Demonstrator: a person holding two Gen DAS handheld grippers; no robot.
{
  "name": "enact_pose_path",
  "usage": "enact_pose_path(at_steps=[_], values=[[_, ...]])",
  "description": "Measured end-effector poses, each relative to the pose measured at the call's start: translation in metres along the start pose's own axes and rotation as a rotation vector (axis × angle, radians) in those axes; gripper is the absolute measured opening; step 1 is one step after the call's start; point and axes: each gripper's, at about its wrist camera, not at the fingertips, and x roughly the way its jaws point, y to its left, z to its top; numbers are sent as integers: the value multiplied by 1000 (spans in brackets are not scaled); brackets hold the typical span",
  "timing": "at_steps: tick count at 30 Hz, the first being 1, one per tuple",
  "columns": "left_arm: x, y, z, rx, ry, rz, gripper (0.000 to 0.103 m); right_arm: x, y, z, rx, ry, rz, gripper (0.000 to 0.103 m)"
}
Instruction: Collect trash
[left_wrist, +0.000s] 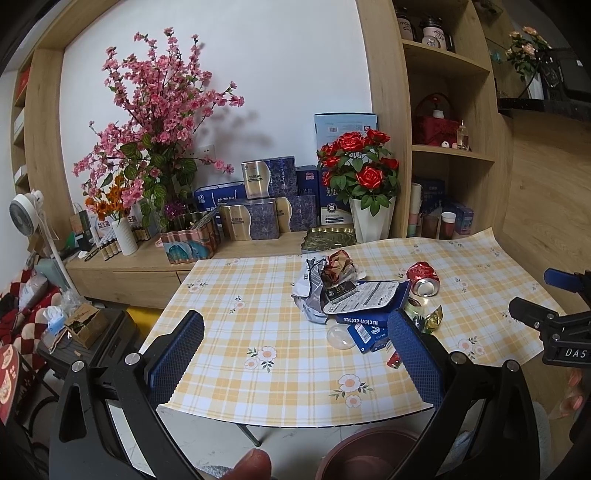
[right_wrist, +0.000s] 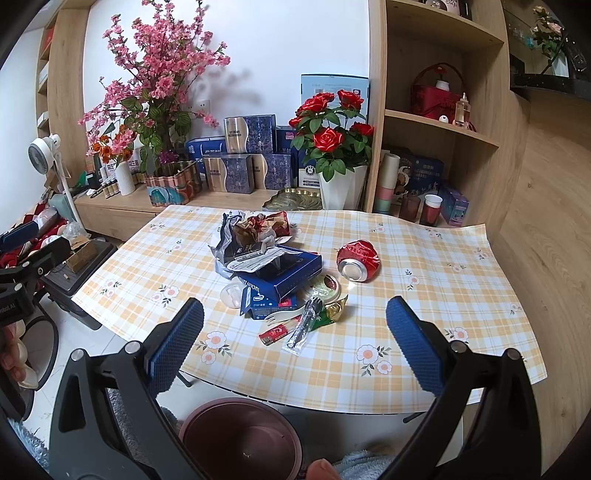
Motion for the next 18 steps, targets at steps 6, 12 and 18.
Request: enact_pose_path(at_steps=[6, 12, 18], values=[[2, 9, 0, -9, -1, -41, 98, 5, -3, -10, 18, 4, 0, 97], [17, 17, -4, -24, 20, -60, 98, 17, -12, -19, 95, 14, 13, 97], [37, 32, -11, -87, -20, -83, 98, 28, -26, -17, 161, 12, 29, 98]])
